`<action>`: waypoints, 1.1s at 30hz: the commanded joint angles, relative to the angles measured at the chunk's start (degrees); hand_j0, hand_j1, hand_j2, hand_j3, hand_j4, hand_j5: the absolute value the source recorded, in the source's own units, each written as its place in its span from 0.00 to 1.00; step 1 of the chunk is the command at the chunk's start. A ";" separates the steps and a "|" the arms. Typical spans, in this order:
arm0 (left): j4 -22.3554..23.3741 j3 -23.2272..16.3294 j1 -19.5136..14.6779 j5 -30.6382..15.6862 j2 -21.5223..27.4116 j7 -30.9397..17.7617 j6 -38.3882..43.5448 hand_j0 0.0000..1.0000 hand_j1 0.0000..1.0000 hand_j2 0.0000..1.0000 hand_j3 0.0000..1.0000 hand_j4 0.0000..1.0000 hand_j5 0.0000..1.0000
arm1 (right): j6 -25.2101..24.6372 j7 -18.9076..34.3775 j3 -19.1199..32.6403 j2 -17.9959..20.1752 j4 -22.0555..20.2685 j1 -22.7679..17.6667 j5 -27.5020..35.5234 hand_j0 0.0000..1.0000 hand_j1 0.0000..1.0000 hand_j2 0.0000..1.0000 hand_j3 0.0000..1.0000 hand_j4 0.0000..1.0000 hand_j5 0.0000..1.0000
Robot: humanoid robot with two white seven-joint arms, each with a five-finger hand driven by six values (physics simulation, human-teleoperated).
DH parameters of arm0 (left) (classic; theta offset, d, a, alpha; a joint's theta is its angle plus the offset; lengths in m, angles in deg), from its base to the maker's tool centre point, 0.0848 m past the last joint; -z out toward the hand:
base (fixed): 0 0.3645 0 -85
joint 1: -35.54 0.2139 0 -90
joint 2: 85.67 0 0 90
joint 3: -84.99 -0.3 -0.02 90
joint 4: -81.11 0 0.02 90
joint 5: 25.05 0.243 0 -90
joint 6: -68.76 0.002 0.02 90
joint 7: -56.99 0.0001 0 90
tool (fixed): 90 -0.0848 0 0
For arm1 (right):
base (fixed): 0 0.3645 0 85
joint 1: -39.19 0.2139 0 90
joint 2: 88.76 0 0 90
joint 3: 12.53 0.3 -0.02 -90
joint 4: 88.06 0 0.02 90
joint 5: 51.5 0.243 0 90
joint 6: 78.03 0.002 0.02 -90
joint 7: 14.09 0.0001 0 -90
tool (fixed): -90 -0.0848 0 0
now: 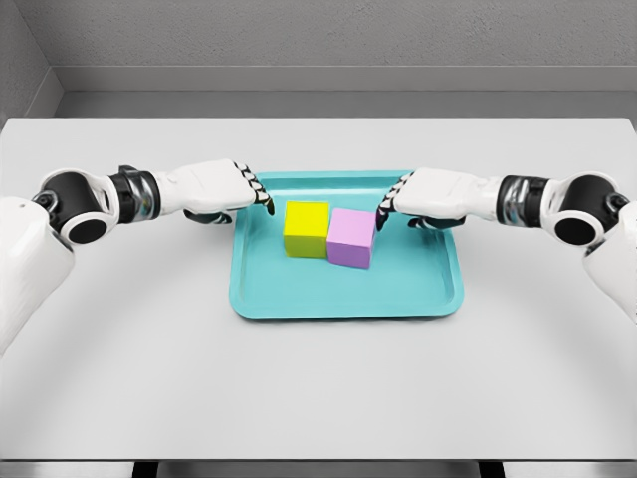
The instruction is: Push two cubes
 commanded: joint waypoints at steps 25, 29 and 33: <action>0.26 0.90 -1.32 -2.08 3.08 0.12 0.14 0.79 0.79 0.79 0.79 0.79 0.79 | -0.15 0.11 15.50 10.79 -9.25 -3.43 4.42 0.75 0.75 0.75 0.75 0.75 0.75; 0.43 0.90 -1.32 -9.46 11.78 0.20 0.14 1.00 1.00 1.00 1.00 1.00 1.00 | -0.15 -0.24 26.49 13.16 -9.61 -10.89 7.32 1.00 1.00 1.00 1.00 1.00 1.00; 0.52 0.99 -1.23 -11.40 17.06 0.29 0.14 1.00 1.00 1.00 1.00 1.00 1.00 | -0.15 -0.07 30.36 13.08 -9.52 -15.12 9.25 1.00 1.00 1.00 1.00 1.00 1.00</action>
